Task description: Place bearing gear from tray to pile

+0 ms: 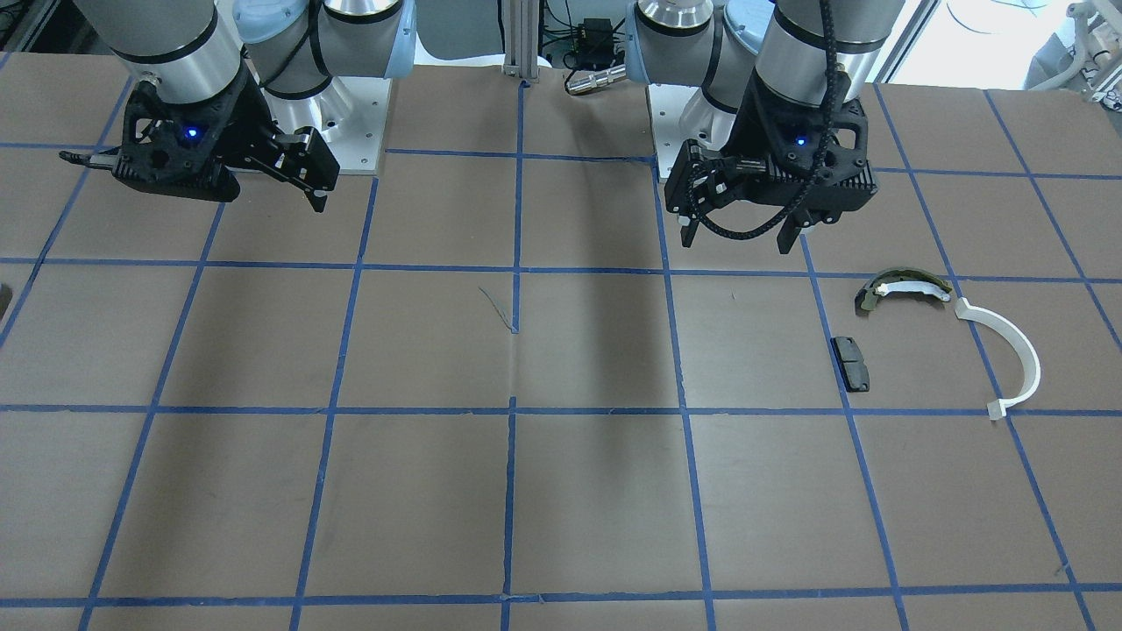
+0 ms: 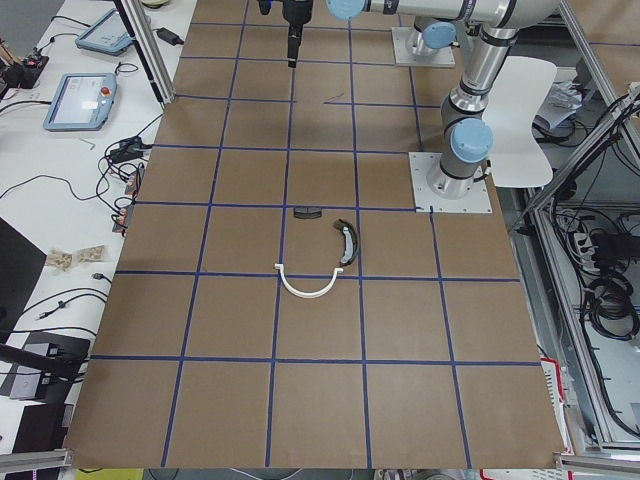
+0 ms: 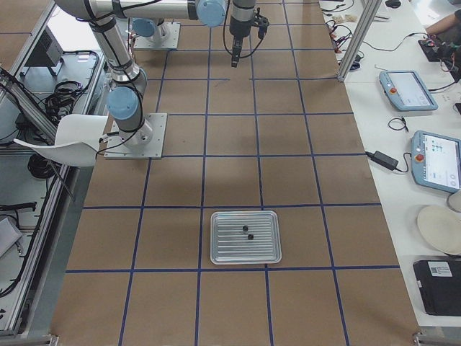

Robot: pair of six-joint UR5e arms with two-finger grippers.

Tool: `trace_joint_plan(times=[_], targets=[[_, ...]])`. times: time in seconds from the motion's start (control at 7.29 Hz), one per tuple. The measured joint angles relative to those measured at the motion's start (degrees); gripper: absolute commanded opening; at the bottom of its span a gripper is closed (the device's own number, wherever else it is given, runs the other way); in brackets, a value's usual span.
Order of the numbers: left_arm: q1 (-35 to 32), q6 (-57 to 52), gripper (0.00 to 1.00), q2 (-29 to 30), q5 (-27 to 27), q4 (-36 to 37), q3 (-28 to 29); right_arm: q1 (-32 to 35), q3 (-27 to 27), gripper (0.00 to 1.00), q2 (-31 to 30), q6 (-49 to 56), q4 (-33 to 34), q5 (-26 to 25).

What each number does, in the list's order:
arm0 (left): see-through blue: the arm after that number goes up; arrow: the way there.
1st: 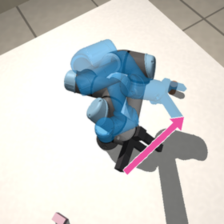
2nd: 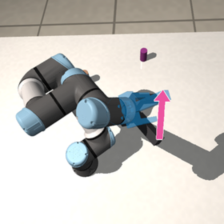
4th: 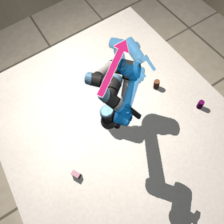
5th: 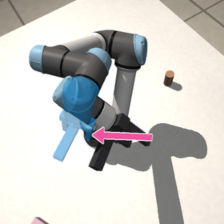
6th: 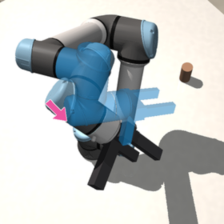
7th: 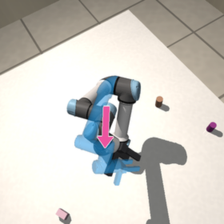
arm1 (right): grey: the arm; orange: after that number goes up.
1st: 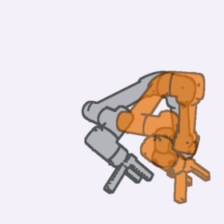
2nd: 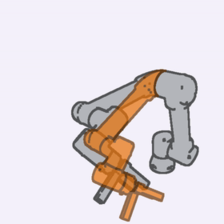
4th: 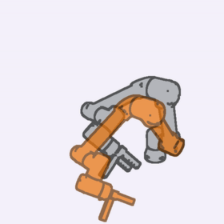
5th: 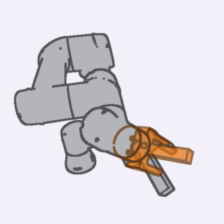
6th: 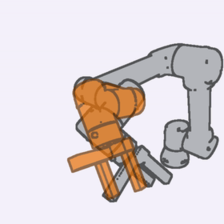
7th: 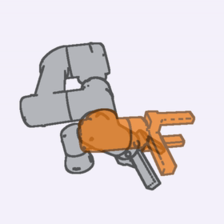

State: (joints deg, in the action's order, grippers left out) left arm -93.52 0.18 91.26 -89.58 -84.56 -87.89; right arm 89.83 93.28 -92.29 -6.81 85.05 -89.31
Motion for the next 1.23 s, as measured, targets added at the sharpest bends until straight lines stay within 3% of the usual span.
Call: trace_joint_plan(times=[0.41,1.23], targets=[[0.0,0.0,1.0,0.1,0.1,0.1,0.0,-4.9,0.4,1.0,1.8,2.9,-0.1,-0.6],[-0.1,0.1,1.0,0.2,0.0,-0.1,0.0,-26.5,0.8,1.0,6.2,40.6,5.0,-1.4]])
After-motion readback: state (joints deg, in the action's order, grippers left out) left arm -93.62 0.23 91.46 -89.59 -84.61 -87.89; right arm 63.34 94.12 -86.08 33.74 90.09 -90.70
